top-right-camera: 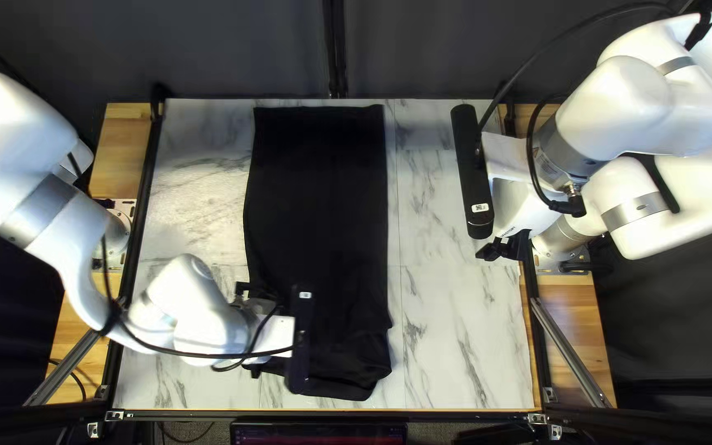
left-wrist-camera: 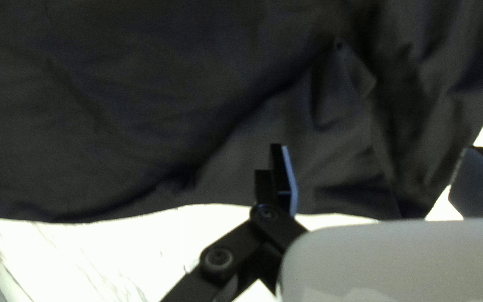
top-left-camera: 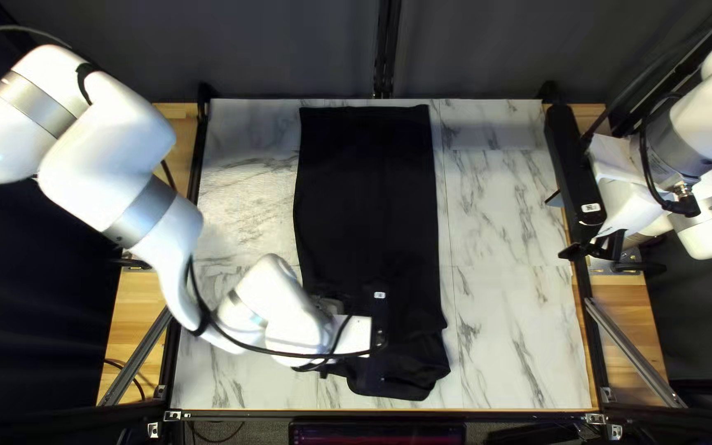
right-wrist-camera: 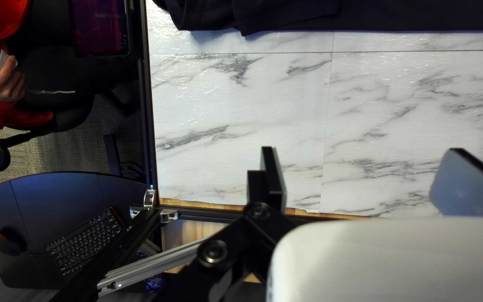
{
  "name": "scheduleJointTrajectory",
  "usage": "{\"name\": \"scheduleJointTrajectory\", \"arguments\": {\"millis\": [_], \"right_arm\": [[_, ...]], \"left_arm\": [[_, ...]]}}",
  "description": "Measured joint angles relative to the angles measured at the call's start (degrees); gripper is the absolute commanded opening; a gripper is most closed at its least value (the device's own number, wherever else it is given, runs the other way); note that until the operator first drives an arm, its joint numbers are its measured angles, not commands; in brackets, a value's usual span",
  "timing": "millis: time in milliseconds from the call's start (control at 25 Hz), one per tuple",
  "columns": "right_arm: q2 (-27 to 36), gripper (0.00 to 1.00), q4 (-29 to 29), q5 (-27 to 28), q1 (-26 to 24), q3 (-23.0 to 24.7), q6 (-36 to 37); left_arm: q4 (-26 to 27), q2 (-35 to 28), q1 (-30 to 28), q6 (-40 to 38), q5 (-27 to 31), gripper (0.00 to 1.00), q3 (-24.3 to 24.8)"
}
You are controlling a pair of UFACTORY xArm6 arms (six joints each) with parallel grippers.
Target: Fold t-shirt
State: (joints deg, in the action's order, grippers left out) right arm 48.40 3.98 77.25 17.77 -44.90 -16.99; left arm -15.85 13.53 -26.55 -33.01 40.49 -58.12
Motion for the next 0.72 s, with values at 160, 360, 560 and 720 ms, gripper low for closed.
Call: {"name": "scheduleJointTrajectory", "arguments": {"millis": [160,360,560,720], "right_arm": [[0.00,1.00,0.00,0.00,0.00,0.00,0.00],[0.00,1.00,0.00,0.00,0.00,0.00,0.00],[0.00,1.00,0.00,0.00,0.00,0.00,0.00],[0.00,1.00,0.00,0.00,0.00,0.00,0.00]], "left_arm": [[1.40,2.16,0.78,1.31,-1.15,1.00,-0.18],[0.76,3.57,-1.07,-4.43,5.78,1.00,-2.64],[0.48,6.33,-3.84,-11.63,14.44,1.00,-8.11],[0.50,9.11,-5.03,-16.37,18.52,0.90,-11.45]]}}
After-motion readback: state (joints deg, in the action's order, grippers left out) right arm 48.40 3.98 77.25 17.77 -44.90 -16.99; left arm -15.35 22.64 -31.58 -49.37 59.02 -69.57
